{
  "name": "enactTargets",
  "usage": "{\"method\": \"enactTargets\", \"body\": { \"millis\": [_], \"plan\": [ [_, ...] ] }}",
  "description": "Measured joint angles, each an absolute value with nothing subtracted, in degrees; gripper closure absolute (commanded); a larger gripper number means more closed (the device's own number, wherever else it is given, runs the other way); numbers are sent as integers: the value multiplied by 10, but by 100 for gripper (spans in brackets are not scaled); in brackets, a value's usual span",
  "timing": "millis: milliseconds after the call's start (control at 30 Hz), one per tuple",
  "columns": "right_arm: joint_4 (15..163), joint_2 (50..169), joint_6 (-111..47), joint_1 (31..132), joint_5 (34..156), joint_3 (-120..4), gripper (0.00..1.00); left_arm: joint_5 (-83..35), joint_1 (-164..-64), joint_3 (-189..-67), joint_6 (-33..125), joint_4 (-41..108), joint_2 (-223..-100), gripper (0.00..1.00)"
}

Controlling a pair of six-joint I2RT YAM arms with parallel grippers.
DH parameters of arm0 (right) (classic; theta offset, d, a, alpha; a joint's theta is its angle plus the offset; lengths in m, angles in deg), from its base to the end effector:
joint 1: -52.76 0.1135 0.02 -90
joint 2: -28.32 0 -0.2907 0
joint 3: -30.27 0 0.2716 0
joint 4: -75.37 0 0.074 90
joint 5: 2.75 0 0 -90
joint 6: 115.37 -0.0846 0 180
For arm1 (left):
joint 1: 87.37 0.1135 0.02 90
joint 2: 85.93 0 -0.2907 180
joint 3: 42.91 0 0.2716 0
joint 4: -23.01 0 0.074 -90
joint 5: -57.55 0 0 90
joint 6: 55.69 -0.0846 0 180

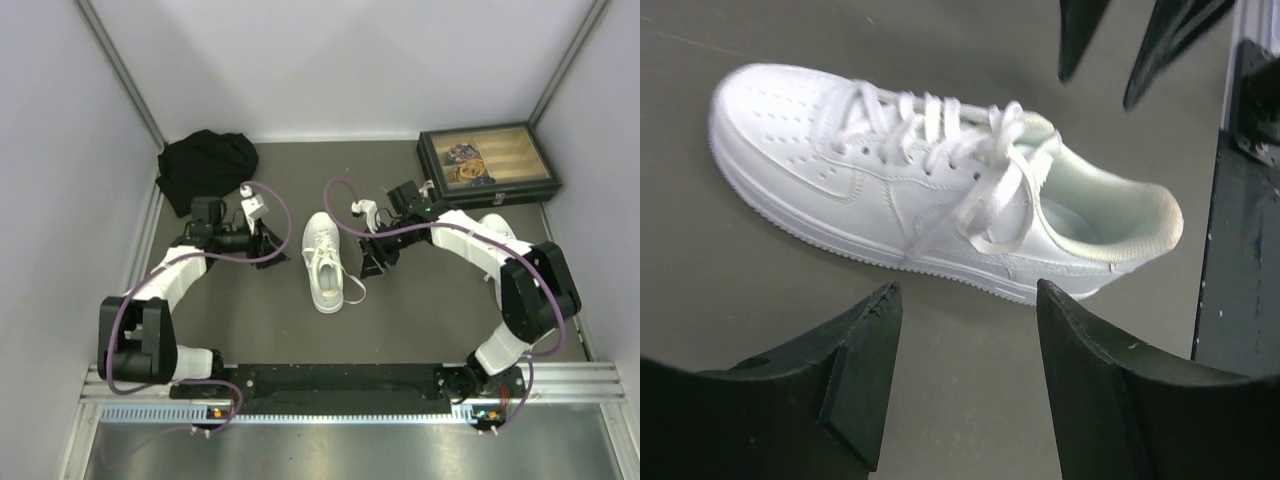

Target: Tie the shoes

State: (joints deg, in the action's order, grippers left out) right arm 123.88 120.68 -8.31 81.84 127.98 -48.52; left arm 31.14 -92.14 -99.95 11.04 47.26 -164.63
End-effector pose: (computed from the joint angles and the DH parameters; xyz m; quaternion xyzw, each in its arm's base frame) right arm 0.2884 0.2235 0.2182 -0.4338 0.8041 0.3595 0.1896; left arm 0.2858 -0.0999 0.2181 0.3827 0.7164 -0.4307 0.3934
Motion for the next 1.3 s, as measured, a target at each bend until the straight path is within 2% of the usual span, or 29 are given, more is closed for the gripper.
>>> {"method": "enactTargets", "body": {
  "millis": [267,433,567,667,700,733,833,1233,1300],
  "plan": [
    [1159,1243,-70,824,1293,-448,49,295,-891,-986,263,362,-1586,37],
    [1112,1272,-44,837,1311,-449,49,285,-885,-978,308,343,-1572,37],
    [1103,1295,-18,850,1319,-452,54,281,-883,-978,324,341,-1569,37],
    [1103,1301,2,859,1321,-452,68,278,-881,-978,329,340,-1569,37],
    [1102,1301,4,860,1322,-452,77,276,-881,-978,330,340,-1568,37],
    [1101,1301,6,864,1322,-452,80,275,-881,-978,330,340,-1567,37],
    [1100,1300,13,864,1324,-452,99,272,-881,-977,329,341,-1560,37],
    [1106,1209,-11,859,1324,-447,100,273,-881,-973,287,376,-1545,37],
    [1107,1201,-16,858,1324,-447,100,274,-881,-973,279,383,-1544,33]
  ]
}}
